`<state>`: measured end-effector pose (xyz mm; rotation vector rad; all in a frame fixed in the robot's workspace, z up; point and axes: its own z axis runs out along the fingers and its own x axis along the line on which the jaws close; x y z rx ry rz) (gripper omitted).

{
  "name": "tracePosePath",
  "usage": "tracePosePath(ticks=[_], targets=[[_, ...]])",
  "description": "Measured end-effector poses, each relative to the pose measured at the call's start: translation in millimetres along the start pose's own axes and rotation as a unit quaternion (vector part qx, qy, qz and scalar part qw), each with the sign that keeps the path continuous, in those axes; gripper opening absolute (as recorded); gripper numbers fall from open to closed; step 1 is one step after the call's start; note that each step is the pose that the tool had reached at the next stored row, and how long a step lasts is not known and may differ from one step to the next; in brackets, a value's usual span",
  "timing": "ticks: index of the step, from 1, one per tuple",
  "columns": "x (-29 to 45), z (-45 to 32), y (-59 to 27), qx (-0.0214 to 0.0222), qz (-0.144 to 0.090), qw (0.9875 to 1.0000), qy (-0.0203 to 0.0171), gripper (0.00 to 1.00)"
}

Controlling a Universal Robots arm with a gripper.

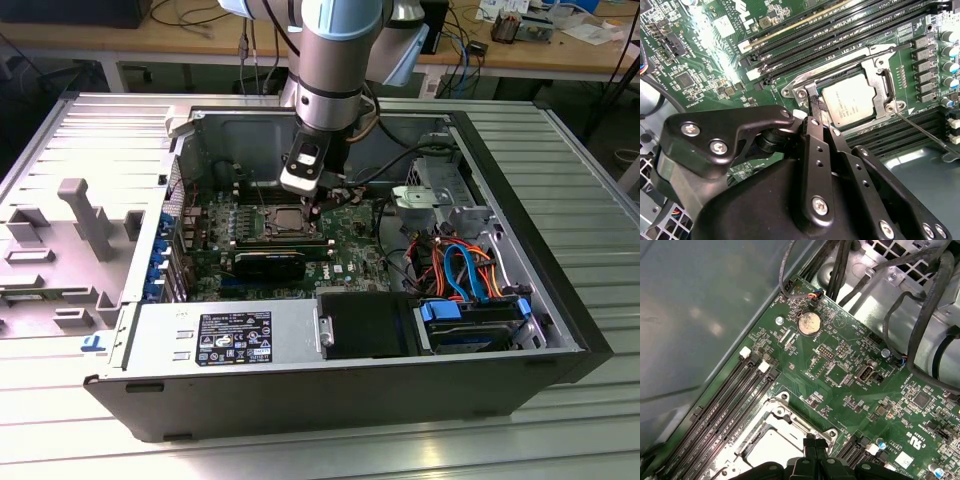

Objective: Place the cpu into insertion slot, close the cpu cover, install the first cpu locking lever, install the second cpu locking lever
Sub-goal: 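Install the first cpu locking lever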

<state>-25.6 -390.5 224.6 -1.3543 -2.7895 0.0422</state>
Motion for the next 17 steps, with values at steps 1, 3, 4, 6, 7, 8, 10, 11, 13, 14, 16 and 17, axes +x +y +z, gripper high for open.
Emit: tracePosePath(ticks=[1,3,4,6,7,8,10,11,13,14,16,17], targets=[[0.0,0.0,0.0,0.0001,-0.002,1.0,-0.0001,0.11],[0.0,0.0,0.0,0.0002,-0.006,1.0,-0.0003,0.11],[0.0,0.0,0.0,0.0002,-0.009,1.0,-0.0004,0.11],[0.0,0.0,0.0,0.0003,-0.012,0.9999,-0.0005,0.11],[0.0,0.1,0.0,0.0003,-0.013,0.9999,-0.0006,0.11],[0.0,0.1,0.0,0.0004,-0.015,0.9999,-0.0006,0.11],[0.0,0.1,0.0,0.0005,-0.018,0.9998,-0.0008,0.11],[0.0,0.1,0.0,0.0005,-0.02,0.9998,-0.0008,0.11],[0.0,0.1,0.0,0.0006,-0.024,0.9997,-0.001,0.11],[0.0,0.1,0.0,0.0007,-0.025,0.9997,-0.0011,0.11],[0.0,0.1,0.0,0.0007,-0.029,0.9996,-0.0012,0.11],[0.0,0.1,0.0,0.0008,-0.031,0.9995,-0.0013,0.11]])
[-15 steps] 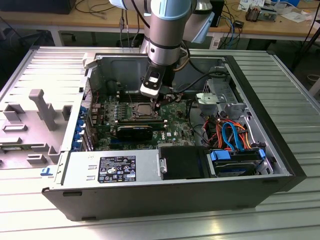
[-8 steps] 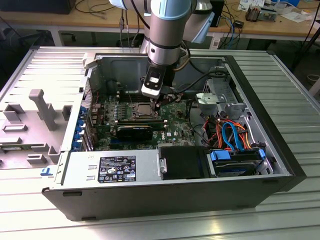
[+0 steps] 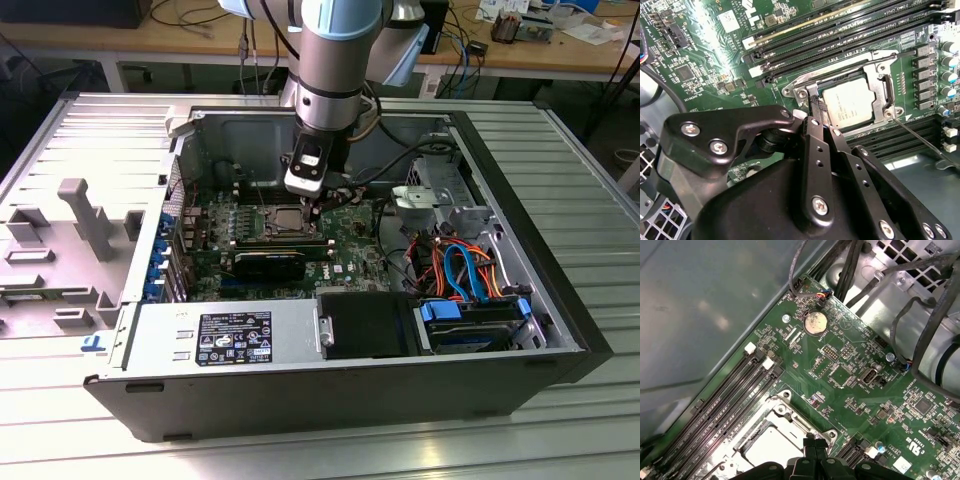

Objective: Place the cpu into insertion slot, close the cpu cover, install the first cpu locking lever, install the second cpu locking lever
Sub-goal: 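Install the first cpu locking lever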

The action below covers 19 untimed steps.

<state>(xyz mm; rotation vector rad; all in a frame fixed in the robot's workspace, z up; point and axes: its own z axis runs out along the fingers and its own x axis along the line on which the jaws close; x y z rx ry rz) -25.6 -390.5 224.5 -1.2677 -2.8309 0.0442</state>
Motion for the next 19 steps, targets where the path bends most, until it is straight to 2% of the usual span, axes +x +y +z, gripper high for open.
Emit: tracePosePath(ticks=[19], targets=[[0.0,0.2,0.0,0.0012,-0.041,0.9992,-0.0019,0.11]])
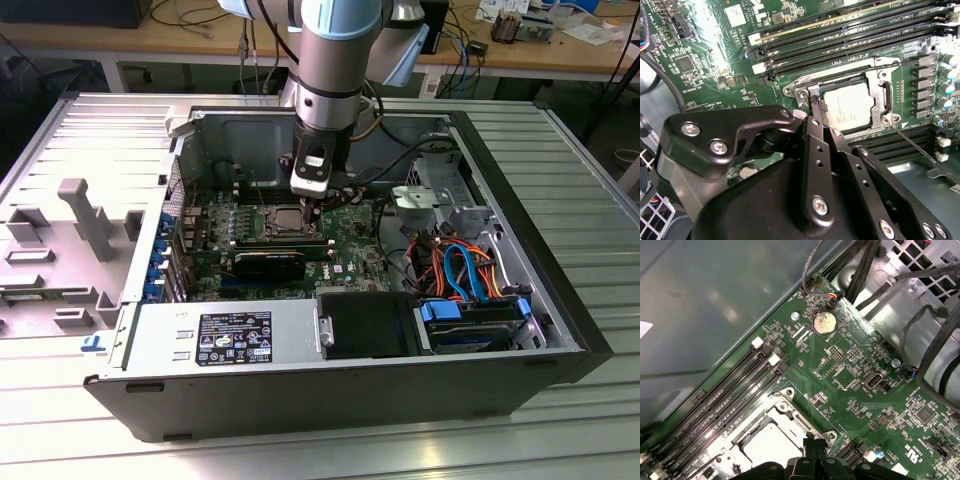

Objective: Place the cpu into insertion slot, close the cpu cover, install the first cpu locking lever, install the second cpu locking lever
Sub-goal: 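Install the first cpu locking lever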

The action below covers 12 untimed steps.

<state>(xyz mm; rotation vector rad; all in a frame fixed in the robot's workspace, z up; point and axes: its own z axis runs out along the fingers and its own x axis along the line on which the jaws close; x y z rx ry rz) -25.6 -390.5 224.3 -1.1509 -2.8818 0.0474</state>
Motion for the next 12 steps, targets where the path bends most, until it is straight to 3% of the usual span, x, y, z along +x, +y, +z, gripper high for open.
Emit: tracePosePath(ticks=[12], targets=[[0.0,0.0,0.0,0.0008,-0.032,0.9995,-0.0014,0.11]])
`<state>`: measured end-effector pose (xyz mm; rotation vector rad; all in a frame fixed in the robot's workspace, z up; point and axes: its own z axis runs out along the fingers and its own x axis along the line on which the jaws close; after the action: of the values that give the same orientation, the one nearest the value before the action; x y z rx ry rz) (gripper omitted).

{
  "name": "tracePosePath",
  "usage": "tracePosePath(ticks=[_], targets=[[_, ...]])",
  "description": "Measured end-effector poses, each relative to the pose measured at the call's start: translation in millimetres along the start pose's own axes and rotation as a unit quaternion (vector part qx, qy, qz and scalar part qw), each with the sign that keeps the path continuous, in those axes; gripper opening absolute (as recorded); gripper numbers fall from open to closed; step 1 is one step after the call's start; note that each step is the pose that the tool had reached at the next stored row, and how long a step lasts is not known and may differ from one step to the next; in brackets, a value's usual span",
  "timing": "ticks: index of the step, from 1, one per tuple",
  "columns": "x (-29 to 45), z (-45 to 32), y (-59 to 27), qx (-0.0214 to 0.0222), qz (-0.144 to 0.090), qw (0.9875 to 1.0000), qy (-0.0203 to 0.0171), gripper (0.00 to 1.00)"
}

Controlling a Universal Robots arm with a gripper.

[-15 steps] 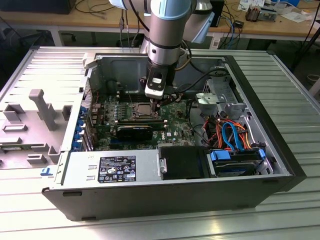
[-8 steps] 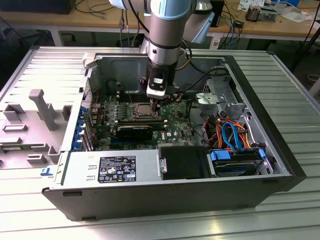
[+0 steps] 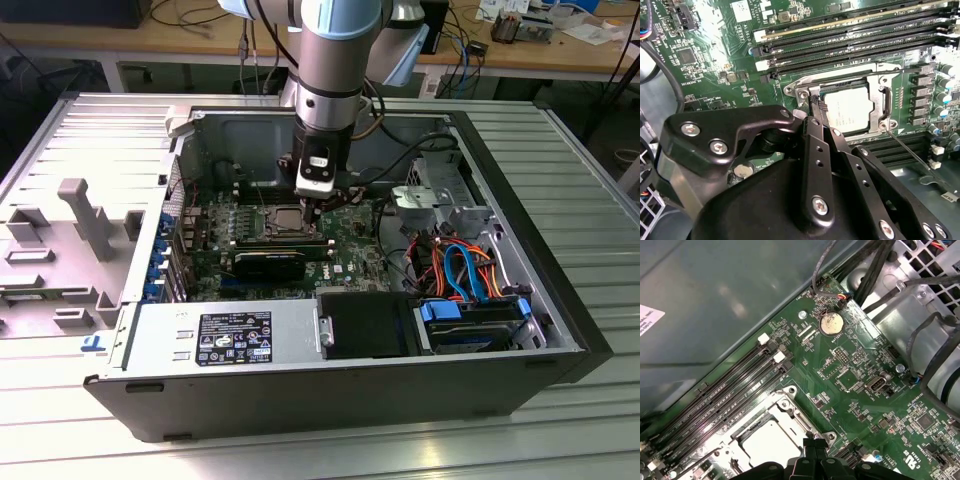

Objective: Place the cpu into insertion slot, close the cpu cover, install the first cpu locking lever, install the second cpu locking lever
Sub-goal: 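Install the first cpu locking lever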

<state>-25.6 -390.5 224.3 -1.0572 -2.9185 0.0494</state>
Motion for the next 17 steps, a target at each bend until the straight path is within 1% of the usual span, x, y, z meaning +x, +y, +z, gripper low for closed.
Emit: tracePosePath(ticks=[8,17], targets=[[0.0,0.1,0.0,0.0011,-0.017,0.9998,-0.0013,0.11],[0.0,0.2,0.0,0.0015,-0.029,0.9996,-0.0019,0.11]])
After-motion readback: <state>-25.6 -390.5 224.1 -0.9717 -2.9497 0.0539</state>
